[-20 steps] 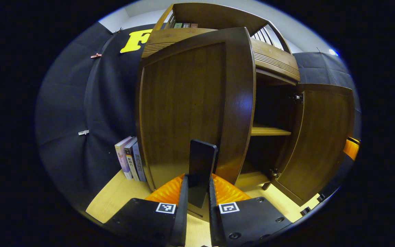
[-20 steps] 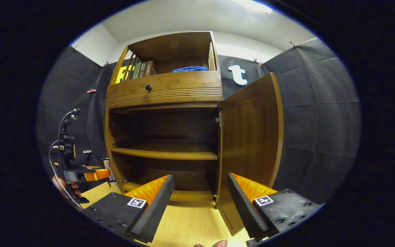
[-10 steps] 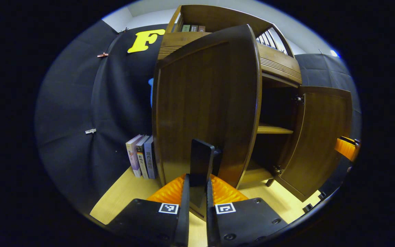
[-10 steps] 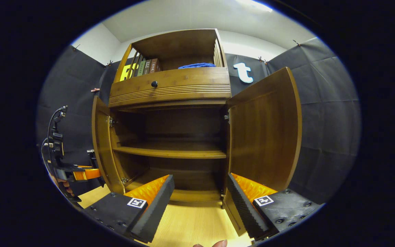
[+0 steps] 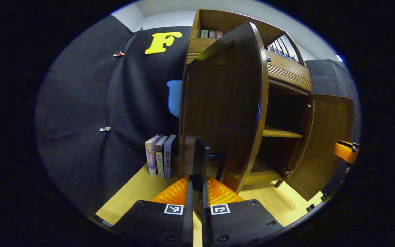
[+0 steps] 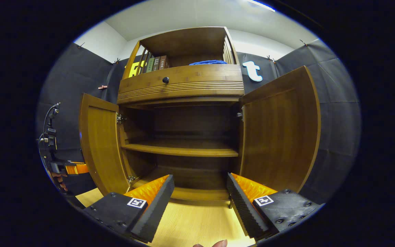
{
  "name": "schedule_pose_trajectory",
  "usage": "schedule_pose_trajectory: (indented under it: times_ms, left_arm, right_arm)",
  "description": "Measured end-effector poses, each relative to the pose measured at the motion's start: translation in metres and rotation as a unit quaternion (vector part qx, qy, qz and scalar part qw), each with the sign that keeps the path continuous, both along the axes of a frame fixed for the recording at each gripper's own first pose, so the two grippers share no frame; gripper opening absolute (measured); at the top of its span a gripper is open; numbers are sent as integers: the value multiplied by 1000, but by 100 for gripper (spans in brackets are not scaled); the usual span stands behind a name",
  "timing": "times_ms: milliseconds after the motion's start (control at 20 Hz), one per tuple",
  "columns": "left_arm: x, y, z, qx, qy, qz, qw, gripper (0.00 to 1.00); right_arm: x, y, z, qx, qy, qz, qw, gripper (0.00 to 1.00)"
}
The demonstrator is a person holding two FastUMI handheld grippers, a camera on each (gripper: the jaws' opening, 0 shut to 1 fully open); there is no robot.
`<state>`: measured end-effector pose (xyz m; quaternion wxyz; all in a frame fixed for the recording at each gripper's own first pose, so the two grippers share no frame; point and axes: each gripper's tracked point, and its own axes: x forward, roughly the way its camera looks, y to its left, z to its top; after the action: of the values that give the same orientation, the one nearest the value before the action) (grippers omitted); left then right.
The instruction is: Open the right door of the double-door shoe cabinet with the right hand, and open the left door with the left hand.
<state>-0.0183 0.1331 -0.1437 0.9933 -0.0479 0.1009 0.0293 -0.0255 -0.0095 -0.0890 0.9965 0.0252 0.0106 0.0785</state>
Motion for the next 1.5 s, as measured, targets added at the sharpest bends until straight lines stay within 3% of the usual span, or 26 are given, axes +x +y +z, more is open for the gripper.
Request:
schedule_pose_trajectory:
  times_ms: [50,150,200,500,700,1000,1350,1450,1500]
  left_arm:
    - [-2,6,1,-3,-2,1,1000,13]
    - [-6,17,1,-8,-4,3,1000,12]
    - [-8,23,-1,-7,-5,4,1000,11]
    - [-16,36,0,-13,-18,-19,1000,10]
    - [-18,67,3,-9,-19,11,1000,9]
    - [-20,72,5,-55,-26,-17,998,10]
    - [-28,70,12,-6,-31,7,999,10]
    - [-36,69,17,14,-38,12,999,13]
    - [-39,66,18,21,-39,11,999,19]
  right_arm:
    - [0,2,-2,-1,1,4,1000,92]
    - [-1,6,-3,-3,2,12,1000,92]
    - [-2,8,-5,-4,3,15,1000,98]
    - [-4,7,-7,-7,6,21,1000,98]
    - [-4,6,-7,-7,8,23,1000,98]
    - [-7,9,-8,-9,9,28,1000,98]
    - [-7,8,-6,-6,8,25,1000,98]
    - [-7,8,-6,-6,9,24,1000,98]
    - [-6,7,-6,-6,9,24,1000,98]
